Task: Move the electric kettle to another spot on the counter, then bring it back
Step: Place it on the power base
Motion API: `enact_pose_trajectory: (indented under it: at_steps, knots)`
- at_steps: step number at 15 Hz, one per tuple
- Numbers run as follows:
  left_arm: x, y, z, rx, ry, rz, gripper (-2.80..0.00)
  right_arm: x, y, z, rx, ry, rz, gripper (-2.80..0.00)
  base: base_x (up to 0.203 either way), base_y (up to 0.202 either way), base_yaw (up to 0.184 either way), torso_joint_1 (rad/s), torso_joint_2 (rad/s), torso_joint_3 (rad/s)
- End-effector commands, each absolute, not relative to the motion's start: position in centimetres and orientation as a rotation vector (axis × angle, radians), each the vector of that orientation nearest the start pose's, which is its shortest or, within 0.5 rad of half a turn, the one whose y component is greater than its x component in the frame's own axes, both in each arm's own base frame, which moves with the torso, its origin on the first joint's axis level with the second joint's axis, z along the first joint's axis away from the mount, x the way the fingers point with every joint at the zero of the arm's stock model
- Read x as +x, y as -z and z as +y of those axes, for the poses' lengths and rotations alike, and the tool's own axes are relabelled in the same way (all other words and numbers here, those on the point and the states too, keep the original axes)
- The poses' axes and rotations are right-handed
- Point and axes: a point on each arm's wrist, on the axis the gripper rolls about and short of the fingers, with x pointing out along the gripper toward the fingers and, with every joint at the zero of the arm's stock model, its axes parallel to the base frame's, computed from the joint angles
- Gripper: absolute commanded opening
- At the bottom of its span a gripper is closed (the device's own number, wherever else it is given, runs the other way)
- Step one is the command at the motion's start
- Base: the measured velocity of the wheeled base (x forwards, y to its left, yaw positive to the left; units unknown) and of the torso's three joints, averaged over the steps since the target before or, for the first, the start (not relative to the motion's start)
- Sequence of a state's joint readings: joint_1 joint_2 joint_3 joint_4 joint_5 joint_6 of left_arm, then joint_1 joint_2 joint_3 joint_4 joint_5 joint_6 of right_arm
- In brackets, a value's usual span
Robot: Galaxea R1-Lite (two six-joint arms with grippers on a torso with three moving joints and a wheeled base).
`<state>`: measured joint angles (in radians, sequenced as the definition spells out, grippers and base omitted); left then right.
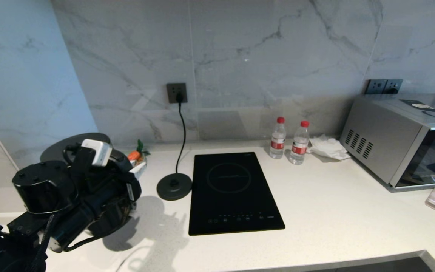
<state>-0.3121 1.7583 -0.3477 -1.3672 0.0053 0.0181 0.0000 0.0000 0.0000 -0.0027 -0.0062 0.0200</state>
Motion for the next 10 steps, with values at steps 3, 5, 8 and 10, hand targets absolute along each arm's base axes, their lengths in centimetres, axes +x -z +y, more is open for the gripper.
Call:
enact_pose_trajectory:
  at_steps: [3, 5, 8, 10]
  knots:
    - [27.4, -14.3, -12.5, 0.011, 0.422, -0.025, -2.80, -2.3, -7.6, 0.0, 0.020, 0.006, -0.003, -2.80, 0.000, 0.000, 0.000, 0.000, 0.00, 0.000]
    - [28.3, -14.5, -15.1, 0.006, 0.480, -0.045, -2.80, -2.3, -7.6, 0.0, 0.020, 0.006, -0.003, -2.80, 0.000, 0.000, 0.000, 0.000, 0.00, 0.000]
    - [29.7, -13.7, -17.5, 0.007, 0.525, -0.038, -2.80, -2.3, -7.6, 0.0, 0.020, 0.008, -0.003, -2.80, 0.000, 0.000, 0.000, 0.000, 0.00, 0.000]
    - [30.4, -13.1, -18.7, 0.007, 0.539, -0.036, -2.80, -2.3, -7.6, 0.0, 0.020, 0.006, -0.003, -2.80, 0.000, 0.000, 0.000, 0.000, 0.00, 0.000]
